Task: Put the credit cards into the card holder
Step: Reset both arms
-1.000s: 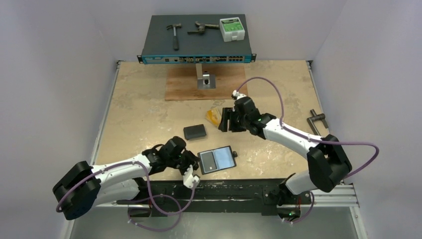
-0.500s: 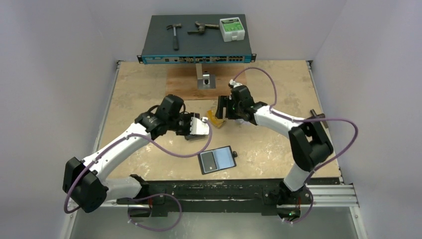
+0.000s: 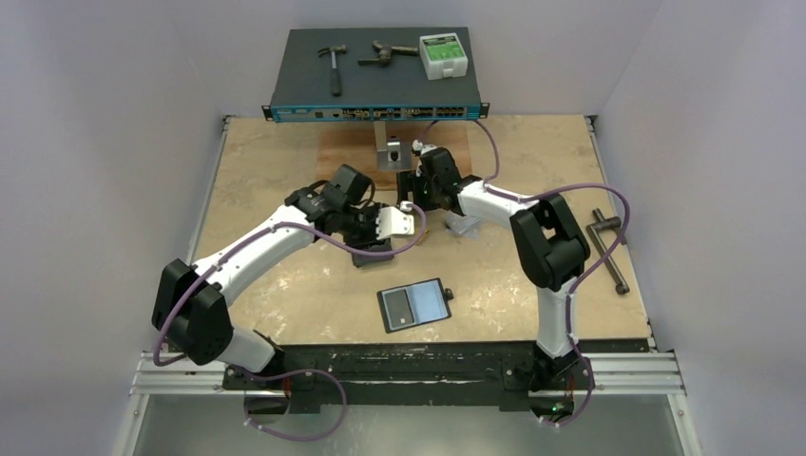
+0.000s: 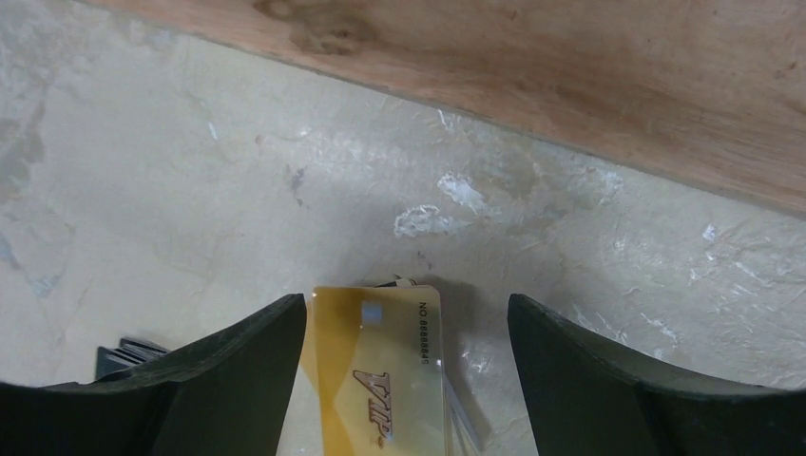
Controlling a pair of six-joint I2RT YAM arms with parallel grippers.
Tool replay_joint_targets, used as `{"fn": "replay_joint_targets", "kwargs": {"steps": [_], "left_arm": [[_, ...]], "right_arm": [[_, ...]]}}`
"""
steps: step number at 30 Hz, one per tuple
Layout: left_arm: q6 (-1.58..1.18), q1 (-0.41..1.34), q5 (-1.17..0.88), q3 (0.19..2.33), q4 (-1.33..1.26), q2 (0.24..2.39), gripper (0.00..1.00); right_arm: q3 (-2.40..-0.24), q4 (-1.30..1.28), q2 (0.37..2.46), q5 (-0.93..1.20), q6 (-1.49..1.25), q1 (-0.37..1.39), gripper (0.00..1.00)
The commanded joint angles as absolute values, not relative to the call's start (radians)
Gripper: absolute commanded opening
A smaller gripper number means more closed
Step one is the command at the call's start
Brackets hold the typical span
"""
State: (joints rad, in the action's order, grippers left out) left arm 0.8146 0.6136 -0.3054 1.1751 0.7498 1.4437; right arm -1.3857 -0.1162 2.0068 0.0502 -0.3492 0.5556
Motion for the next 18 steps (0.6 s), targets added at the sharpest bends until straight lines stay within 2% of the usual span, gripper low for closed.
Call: {"fn": "replay_joint_targets", "kwargs": {"steps": [1,14,18], "left_arm": [[0.839,0.607,-0.285,1.217,0.672,1.474,0.41],[0.874,0.607,-0.267,1.230,0.338,1.669,0.40],[0.888,0.607,-0.252,1.232,0.246,1.722,0.40]], "right_arm": [[-1.402,-0.135,2.014,0.099,-0.308,0.555,0.78],[-1.259,-0.043,1.985,0.143,-0.366,0.523,0.69],[-1.233,-0.014,1.987,0.183,-0.374,0.505,0.63]]}}
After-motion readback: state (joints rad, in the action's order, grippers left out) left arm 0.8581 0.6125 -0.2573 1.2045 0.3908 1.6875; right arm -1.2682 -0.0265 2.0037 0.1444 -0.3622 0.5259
